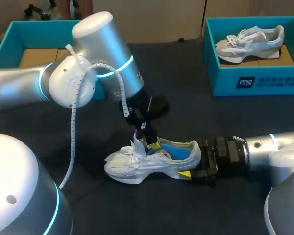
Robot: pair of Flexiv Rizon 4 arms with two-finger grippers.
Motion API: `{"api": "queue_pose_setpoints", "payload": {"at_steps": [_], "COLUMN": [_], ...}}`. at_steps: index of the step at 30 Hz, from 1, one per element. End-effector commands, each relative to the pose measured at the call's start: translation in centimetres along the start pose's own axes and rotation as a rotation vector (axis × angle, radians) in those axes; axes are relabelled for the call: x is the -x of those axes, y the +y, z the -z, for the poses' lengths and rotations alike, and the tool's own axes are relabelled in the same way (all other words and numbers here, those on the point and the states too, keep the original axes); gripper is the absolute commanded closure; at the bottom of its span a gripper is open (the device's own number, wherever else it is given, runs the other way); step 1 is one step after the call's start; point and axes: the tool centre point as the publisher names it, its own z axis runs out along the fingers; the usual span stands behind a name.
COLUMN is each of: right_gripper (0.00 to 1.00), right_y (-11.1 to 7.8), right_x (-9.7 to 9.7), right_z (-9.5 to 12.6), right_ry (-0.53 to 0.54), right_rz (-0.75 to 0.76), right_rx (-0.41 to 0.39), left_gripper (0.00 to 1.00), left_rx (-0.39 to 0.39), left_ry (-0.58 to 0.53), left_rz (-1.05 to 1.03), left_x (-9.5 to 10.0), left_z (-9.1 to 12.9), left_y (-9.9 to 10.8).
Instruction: Take the shoe out of the shoebox, open the shoe tongue, remove and reinsert the insole, then place the shoe into the shoebox
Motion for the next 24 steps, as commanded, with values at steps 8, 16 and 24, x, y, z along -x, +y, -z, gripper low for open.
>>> {"api": "queue_pose_setpoints", "payload": {"at_steps": [8, 16, 24], "right_gripper": [1.00, 1.00, 1.00], "right_y": [-0.2, -0.2, -0.2], "right_x": [-0.2, -0.2, -0.2], "right_z": [-0.3, -0.3, -0.3], "right_ry": [-0.002, -0.002, -0.002], "right_rz": [0.000, 0.000, 0.000], "right_rx": [-0.003, -0.003, -0.003], "left_gripper": [0.68, 0.67, 0.66], "left_rx": [-0.007, 0.018, 0.080], "left_ry": [-0.054, -0.120, -0.192], "left_rz": [-0.017, -0.077, -0.177], "left_x": [-0.5, -0.9, -0.9], "left_z": [0.3, 0.9, 0.7], "left_y": [0.3, -1.2, -2.7]}}
